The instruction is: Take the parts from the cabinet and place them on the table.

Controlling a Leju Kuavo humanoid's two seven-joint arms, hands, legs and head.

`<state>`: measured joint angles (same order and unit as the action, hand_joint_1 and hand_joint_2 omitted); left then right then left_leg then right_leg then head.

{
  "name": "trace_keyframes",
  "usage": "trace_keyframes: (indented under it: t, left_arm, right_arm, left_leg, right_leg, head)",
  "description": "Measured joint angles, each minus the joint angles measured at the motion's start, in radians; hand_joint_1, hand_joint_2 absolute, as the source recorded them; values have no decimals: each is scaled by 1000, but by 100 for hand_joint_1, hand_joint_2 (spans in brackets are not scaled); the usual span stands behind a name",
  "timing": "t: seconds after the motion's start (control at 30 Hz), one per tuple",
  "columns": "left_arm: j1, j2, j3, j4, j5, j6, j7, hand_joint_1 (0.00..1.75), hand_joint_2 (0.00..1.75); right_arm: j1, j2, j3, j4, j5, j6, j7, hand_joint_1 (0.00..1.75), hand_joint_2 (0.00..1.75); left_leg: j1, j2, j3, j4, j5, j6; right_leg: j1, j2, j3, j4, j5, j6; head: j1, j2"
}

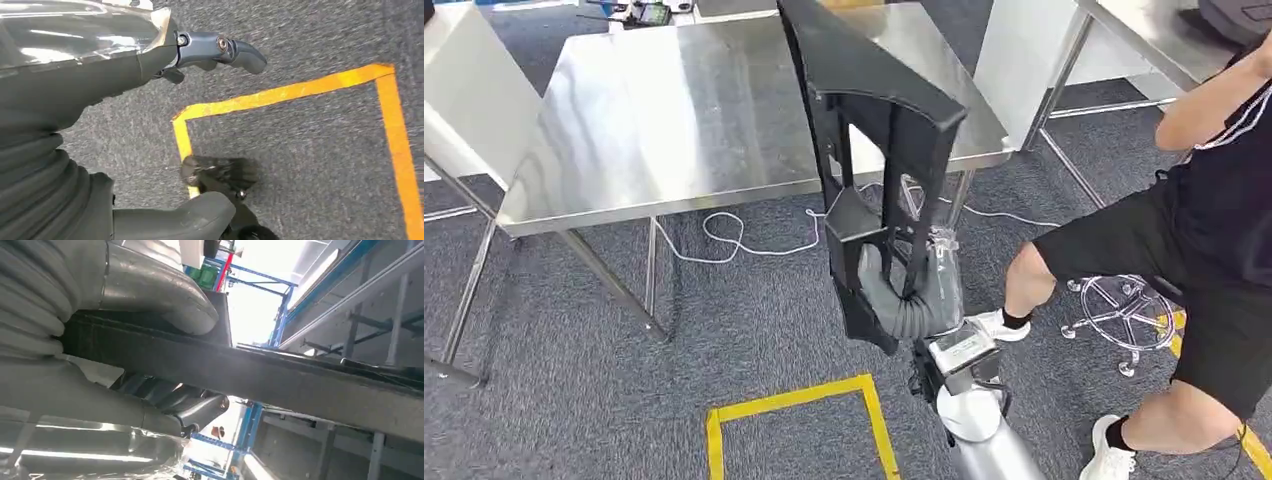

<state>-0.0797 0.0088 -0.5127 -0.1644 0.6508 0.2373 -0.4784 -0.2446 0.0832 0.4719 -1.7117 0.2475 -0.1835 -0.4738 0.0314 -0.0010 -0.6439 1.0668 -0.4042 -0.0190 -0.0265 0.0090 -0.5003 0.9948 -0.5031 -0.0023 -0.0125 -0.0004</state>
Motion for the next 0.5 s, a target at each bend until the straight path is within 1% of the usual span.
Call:
trace_keyframes:
  t: [0.03, 0.07, 0.1, 0.13, 0.17, 0.2, 0.23, 0.27, 0.3, 0.33, 0.37, 0.4, 0.43, 0.47, 0.5]
  left_arm:
    - [2, 0, 0, 0, 2, 0, 0, 0, 175]
    - [0, 0, 2, 0, 5, -2, 0, 0, 175]
    - [-1, 1, 4, 0, 5, -3, 1, 0, 175]
    - [3, 1, 4, 0, 5, -3, 2, 0, 175]
    - [5, 0, 5, 0, 6, -2, 3, 0, 175]
    - [8, 0, 5, 0, 6, -1, 3, 0, 175]
    - [7, 0, 5, 0, 6, 2, 3, 0, 175]
    - [6, 0, 5, 0, 6, 2, 3, 0, 175]
    - [5, 0, 6, 0, 6, 3, 3, 0, 175]
    - [5, 0, 6, 0, 6, 3, 3, 0, 175]
    - [7, 0, 6, 0, 6, 3, 4, 0, 175]
    - [10, 0, 7, 0, 6, 3, 4, 0, 175]
    - [11, 0, 7, 0, 6, 3, 5, 0, 175]
    - [10, -1, 7, 0, 6, 3, 8, 0, 175]
    - [10, -3, 7, 0, 6, 3, 13, 0, 175]
  right_arm:
    - [-2, 5, 4, 2, 4, -2, 3, 175, 175]
    - [-8, 8, 6, 4, 8, -3, 5, 175, 175]
    - [-11, 12, 7, 5, 12, -5, 10, 175, 175]
    - [-11, 16, 8, 6, 16, -7, 11, 175, 175]
    - [-11, 18, 10, 6, 23, -11, 11, 175, 175]
    - [-11, 19, 11, 7, 26, -12, 12, 175, 175]
    - [-15, 20, 11, 6, 29, -13, 11, 175, 175]
    - [-20, 20, 13, 6, 29, -13, 11, 175, 175]
    - [-20, 19, 14, 6, 30, -13, 11, 175, 175]
    - [-17, 19, 15, 7, 30, -13, 12, 175, 175]
    - [-14, 19, 15, 7, 32, -13, 12, 175, 175]
    - [-13, 19, 15, 7, 35, -13, 12, 175, 175]
    - [-13, 18, 16, 7, 41, -14, 12, 175, 175]
    - [-13, 18, 17, 7, 48, -14, 12, 175, 175]
    - [-14, 18, 18, 7, 56, -14, 12, 175, 175]
  left_leg:
    - [-4, 0, 11, -25, -21, -1]
    - [-11, 3, 12, -30, -76, 14]
    - [-14, 3, 15, -33, -68, 23]
    - [-14, -2, 16, -42, -57, 35]
    - [-16, -1, 35, -42, -50, 52]
    - [-13, -2, 60, -51, -45, 63]
    - [-15, 0, 71, -51, -47, 68]
    - [-16, -3, 74, -52, -50, 74]
    - [-17, -3, 75, -52, -56, 75]
    - [-19, -5, 77, -52, -62, 78]
    - [-23, -8, 83, -52, -70, 78]
    - [-26, -9, 92, -52, -77, 80]
    - [-31, -10, 103, -52, -86, 81]
    - [-36, -11, 118, -52, -96, 81]
    - [-40, -12, 130, -53, -106, 81]
  right_leg:
    - [4, 1, 9, 2, -6, 8]
    - [6, 2, 2, 1, -12, 16]
    - [9, 0, -6, -6, -20, 25]
    - [12, 2, 16, 13, -8, 37]
    - [16, 2, 25, 12, -11, 47]
    - [15, 0, 19, 26, -25, 45]
    - [14, -1, -1, 76, -39, 35]
    - [14, -1, -45, 149, -52, 34]
    - [14, -2, -104, 232, -77, 29]
    - [15, -2, -156, 295, -107, 26]
    - [16, -2, -198, 328, -123, 31]
    - [17, -2, -210, 312, -115, 37]
    - [22, -2, -203, 261, -88, 42]
    - [29, -2, -183, 180, -38, 48]
    - [38, -2, -163, 97, 20, 44]
  head:
    - [0, 0]
    - [-6, 0]
    - [-3, 0]
    - [-5, 0]
    - [-4, 0]
    - [-4, 0]
    - [-2, 0]
    - [-2, 0]
    - [1, 0]
    - [2, 0]
    - [2, 0]
    - [2, 0]
    - [3, 0]
    - [3, 0]
    - [4, 0]
